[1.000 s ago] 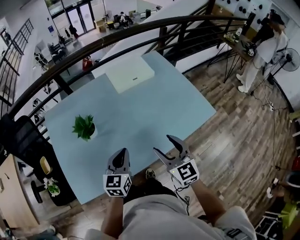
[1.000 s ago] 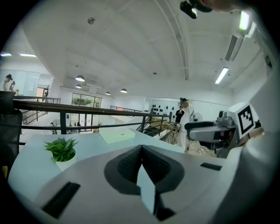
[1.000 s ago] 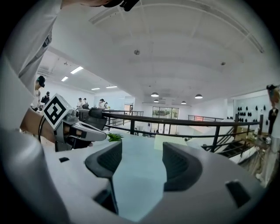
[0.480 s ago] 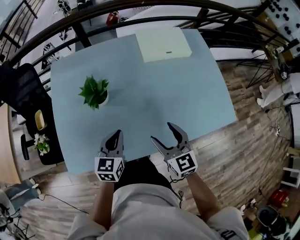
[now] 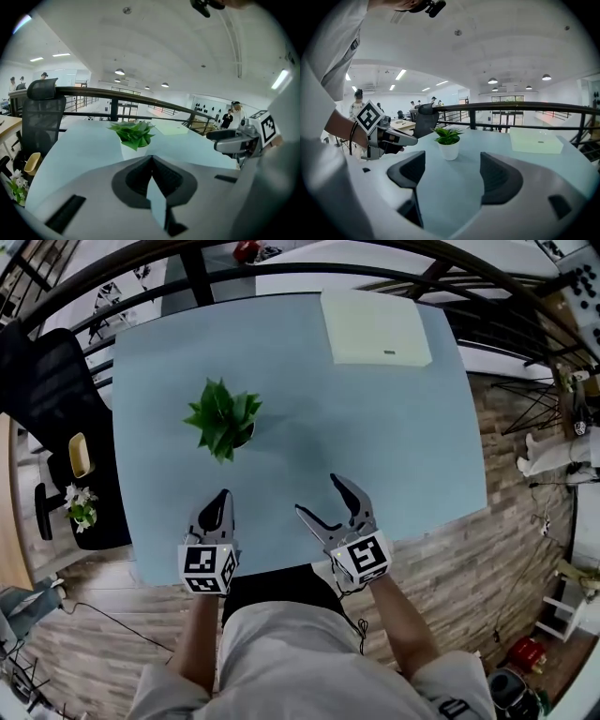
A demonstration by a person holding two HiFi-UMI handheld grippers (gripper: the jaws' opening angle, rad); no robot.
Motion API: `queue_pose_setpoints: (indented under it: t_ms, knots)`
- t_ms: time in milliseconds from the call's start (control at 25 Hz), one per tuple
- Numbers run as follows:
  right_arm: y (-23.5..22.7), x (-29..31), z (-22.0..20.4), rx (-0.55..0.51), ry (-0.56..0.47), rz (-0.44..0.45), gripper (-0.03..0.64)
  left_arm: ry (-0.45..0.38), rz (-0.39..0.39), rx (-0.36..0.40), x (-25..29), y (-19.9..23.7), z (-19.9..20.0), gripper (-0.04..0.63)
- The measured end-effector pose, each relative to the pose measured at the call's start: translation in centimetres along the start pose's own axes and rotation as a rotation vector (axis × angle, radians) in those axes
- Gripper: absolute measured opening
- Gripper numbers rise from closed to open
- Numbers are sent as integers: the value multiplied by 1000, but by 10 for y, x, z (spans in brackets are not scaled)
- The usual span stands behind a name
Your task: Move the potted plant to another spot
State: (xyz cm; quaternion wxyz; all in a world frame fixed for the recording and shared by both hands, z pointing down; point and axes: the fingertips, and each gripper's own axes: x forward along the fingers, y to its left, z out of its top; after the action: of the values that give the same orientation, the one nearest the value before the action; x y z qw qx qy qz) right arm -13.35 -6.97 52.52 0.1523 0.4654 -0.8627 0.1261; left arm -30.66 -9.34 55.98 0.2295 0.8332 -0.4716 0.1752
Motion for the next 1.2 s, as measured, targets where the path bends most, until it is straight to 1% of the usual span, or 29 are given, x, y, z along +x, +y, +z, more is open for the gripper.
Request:
queue_pose_setpoints:
  t_ms: [160, 320, 480, 600, 720, 880, 1000, 1200]
  knots:
    - [11, 45, 4, -10, 15, 49, 397, 25, 3, -22, 12, 24, -10, 12]
    - [23, 87, 5, -35, 45, 103, 413, 45, 8, -47, 23, 45, -20, 12]
    - [28, 122, -1, -86, 71, 143, 426, 66, 10, -28, 35, 58, -29, 12]
    - [27, 147, -5, -131, 69, 142, 437, 81, 9, -3, 41, 66, -35, 12]
    - [29, 170, -6, -136, 63, 160, 457, 92, 10, -2, 43, 74, -39, 12]
    - [35, 197, -6, -150, 63, 210, 488, 78, 12, 2, 49, 87, -35, 12]
    - [40, 211, -3, -154, 59, 241, 508, 86, 14, -12, 48, 91, -40, 12]
    - [39, 227, 6, -134, 39, 239, 528, 100, 18, -40, 47, 91, -47, 12]
